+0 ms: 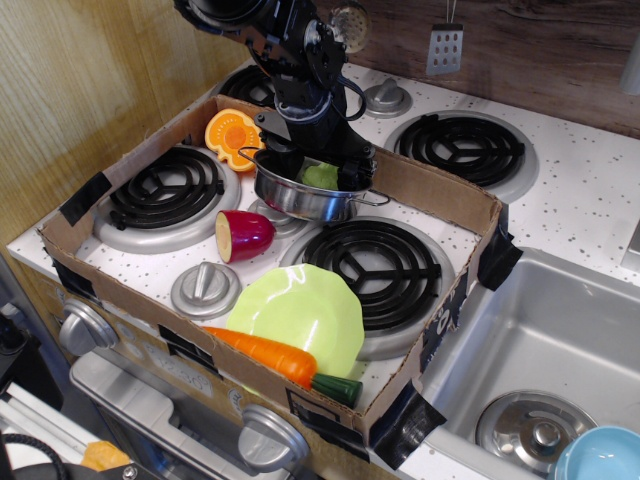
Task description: Take broccoli out of pan
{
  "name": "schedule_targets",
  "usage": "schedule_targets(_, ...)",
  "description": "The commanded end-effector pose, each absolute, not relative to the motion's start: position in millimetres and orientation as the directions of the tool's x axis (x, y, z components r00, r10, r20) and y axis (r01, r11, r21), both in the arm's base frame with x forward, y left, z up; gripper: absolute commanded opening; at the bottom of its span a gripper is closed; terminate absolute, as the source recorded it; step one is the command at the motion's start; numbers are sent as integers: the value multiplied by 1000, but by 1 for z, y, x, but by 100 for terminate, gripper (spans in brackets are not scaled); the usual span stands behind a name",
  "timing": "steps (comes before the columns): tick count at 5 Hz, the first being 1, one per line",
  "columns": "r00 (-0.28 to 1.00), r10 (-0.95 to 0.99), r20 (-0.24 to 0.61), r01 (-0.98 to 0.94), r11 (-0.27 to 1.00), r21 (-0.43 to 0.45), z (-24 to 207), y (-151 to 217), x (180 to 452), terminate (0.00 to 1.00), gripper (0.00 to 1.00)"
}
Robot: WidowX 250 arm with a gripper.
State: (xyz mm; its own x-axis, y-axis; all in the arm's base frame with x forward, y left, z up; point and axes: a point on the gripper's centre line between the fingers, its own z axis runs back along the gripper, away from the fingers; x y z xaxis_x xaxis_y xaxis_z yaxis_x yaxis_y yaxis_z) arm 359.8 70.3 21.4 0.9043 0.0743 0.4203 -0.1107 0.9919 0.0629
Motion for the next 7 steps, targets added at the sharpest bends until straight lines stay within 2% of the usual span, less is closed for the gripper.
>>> schedule_targets(1,893,81,443,-119,991,59,33,67,362,0,0)
schedule_targets(2,886,111,450,-149,988,50,50,65,367,0,0)
schedule_targets(4,853,123,507,-201,975,100,115,68,381,0,0)
schedule_targets(6,816,157,557,-299,939,173,134,81,328,0,0)
schedule_targets(7,831,192,522,-324,930,173,136,98,300,0,0)
